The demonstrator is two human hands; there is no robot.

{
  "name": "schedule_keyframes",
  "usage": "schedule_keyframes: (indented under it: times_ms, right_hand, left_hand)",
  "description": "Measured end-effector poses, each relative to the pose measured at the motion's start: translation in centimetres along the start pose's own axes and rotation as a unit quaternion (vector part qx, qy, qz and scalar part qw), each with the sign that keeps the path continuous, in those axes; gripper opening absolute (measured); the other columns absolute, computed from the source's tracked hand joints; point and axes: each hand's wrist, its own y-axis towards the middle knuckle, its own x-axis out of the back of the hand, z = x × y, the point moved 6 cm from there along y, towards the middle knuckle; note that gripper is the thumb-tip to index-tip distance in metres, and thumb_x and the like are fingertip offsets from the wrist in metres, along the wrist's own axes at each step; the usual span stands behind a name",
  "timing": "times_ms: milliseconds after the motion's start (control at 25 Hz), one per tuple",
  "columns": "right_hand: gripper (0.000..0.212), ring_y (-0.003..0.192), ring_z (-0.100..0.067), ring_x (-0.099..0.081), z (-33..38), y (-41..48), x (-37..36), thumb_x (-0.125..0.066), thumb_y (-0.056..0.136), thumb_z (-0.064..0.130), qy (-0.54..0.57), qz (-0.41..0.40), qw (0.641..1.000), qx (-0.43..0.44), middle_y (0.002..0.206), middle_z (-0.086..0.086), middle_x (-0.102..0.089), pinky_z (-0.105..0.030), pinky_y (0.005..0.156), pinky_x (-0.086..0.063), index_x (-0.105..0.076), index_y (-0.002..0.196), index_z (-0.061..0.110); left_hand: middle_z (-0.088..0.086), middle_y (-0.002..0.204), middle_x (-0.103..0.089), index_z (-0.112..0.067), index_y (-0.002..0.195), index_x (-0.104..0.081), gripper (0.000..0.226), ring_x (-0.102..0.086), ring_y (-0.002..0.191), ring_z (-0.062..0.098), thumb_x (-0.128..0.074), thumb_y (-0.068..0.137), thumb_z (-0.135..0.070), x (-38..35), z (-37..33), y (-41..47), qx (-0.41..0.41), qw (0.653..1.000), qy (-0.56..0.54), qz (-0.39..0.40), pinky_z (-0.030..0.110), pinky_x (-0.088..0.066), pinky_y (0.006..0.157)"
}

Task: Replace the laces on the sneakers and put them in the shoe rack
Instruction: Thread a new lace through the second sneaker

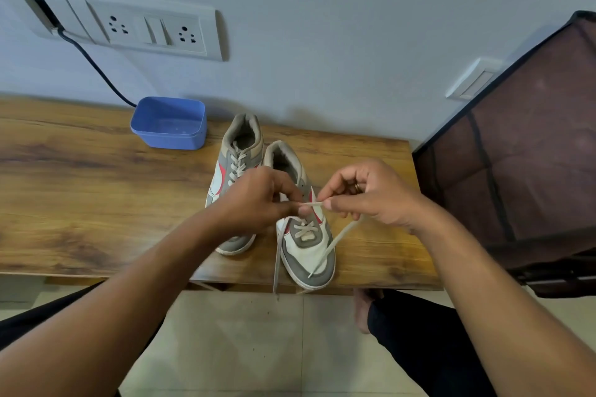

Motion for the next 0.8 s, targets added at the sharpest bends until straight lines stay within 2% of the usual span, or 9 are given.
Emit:
schedule_keyframes:
  times_ms: [80, 160, 240, 320, 440, 600, 680, 800]
  right_hand:
    - [0.007, 0.065, -0.009, -0.064, -0.7, -0.2, 1.5, -0.081, 0.088, 0.004, 0.018, -0.008, 1.000, -0.015, 0.073, 0.000, -0.073, -0.026, 0.058, -0.051, -0.081, 0.094, 0.008]
    - [0.007, 0.066, -0.010, -0.064, -0.5, -0.4, 1.1, -0.082, 0.087, 0.005, 0.024, -0.001, 1.000, -0.013, 0.074, -0.003, -0.073, -0.027, 0.058, -0.051, -0.082, 0.093, 0.008]
    - [0.007, 0.068, -0.010, -0.065, 0.2, -0.2, -0.6, -0.082, 0.088, 0.006, 0.019, 0.017, 1.000, 0.007, 0.077, -0.002, -0.075, -0.025, 0.058, -0.051, -0.081, 0.093, 0.010]
    - [0.007, 0.067, -0.009, -0.065, 0.1, 0.1, -0.2, -0.082, 0.088, 0.007, 0.019, 0.008, 1.000, -0.001, 0.076, 0.000, -0.074, -0.024, 0.057, -0.051, -0.081, 0.094, 0.010]
    - [0.008, 0.064, -0.006, -0.062, -0.9, -0.2, 2.3, -0.082, 0.087, 0.005, 0.036, -0.023, 0.999, -0.021, 0.074, -0.001, -0.073, -0.026, 0.057, -0.049, -0.081, 0.094, 0.009]
    - [0.008, 0.068, -0.010, -0.064, 0.2, 0.2, -0.6, -0.083, 0.088, 0.007, 0.034, 0.005, 0.999, 0.006, 0.076, 0.000, -0.074, -0.024, 0.057, -0.050, -0.081, 0.095, 0.010]
    - [0.009, 0.068, -0.010, -0.065, -0.1, 0.5, 0.0, -0.084, 0.087, 0.010, 0.029, -0.007, 1.000, -0.001, 0.075, 0.001, -0.074, -0.023, 0.058, -0.051, -0.081, 0.096, 0.010]
    - [0.012, 0.069, -0.011, -0.063, -1.1, 0.2, 2.3, -0.084, 0.086, 0.011, 0.068, -0.058, 0.996, -0.024, 0.078, -0.003, -0.073, -0.027, 0.061, -0.051, -0.081, 0.097, 0.008]
  left_hand:
    - [-0.020, 0.077, -0.070, -0.032, 0.078, -0.080, 0.010, -0.062, 0.071, 0.006, -0.084, 0.079, -0.041, 0.6, 1.4, -0.1, 0.040, 0.998, 0.006, 0.046, 0.028, -0.048, 0.067]
    - [-0.018, 0.082, -0.073, -0.031, 0.087, -0.080, 0.014, -0.064, 0.072, 0.006, -0.083, 0.081, -0.043, -0.1, 0.8, -0.4, 0.023, 0.996, -0.036, 0.077, 0.027, -0.050, 0.067]
    - [-0.011, 0.083, -0.075, -0.029, 0.092, -0.080, 0.015, -0.067, 0.073, 0.013, -0.082, 0.083, -0.041, -0.9, -0.7, -0.4, -0.020, 0.995, -0.075, 0.065, 0.031, -0.052, 0.067]
    - [-0.008, 0.081, -0.076, -0.028, 0.088, -0.081, 0.010, -0.068, 0.074, 0.018, -0.081, 0.084, -0.038, 0.0, -0.4, 0.1, -0.013, 0.997, -0.062, 0.043, 0.036, -0.053, 0.067]
    - [-0.008, 0.079, -0.076, -0.023, 0.087, -0.083, 0.011, -0.066, 0.071, 0.006, -0.081, 0.084, -0.033, 1.3, 1.2, -0.1, 0.030, 0.996, -0.051, 0.065, 0.024, -0.049, 0.066]
    - [-0.007, 0.081, -0.077, -0.019, 0.094, -0.082, 0.012, -0.065, 0.070, 0.004, -0.080, 0.087, -0.028, -0.2, -1.1, -0.5, -0.003, 0.990, -0.121, 0.072, 0.017, -0.047, 0.067]
    - [-0.006, 0.082, -0.078, -0.018, 0.092, -0.083, 0.009, -0.069, 0.076, 0.007, -0.080, 0.086, -0.025, 0.4, -0.9, -0.3, 0.008, 0.991, -0.121, 0.060, 0.022, -0.051, 0.072]
    - [-0.003, 0.090, -0.079, -0.017, 0.093, -0.083, 0.012, -0.072, 0.091, 0.016, -0.079, 0.086, -0.026, 1.6, 0.2, -0.5, 0.041, 0.988, -0.130, 0.072, 0.039, -0.058, 0.089]
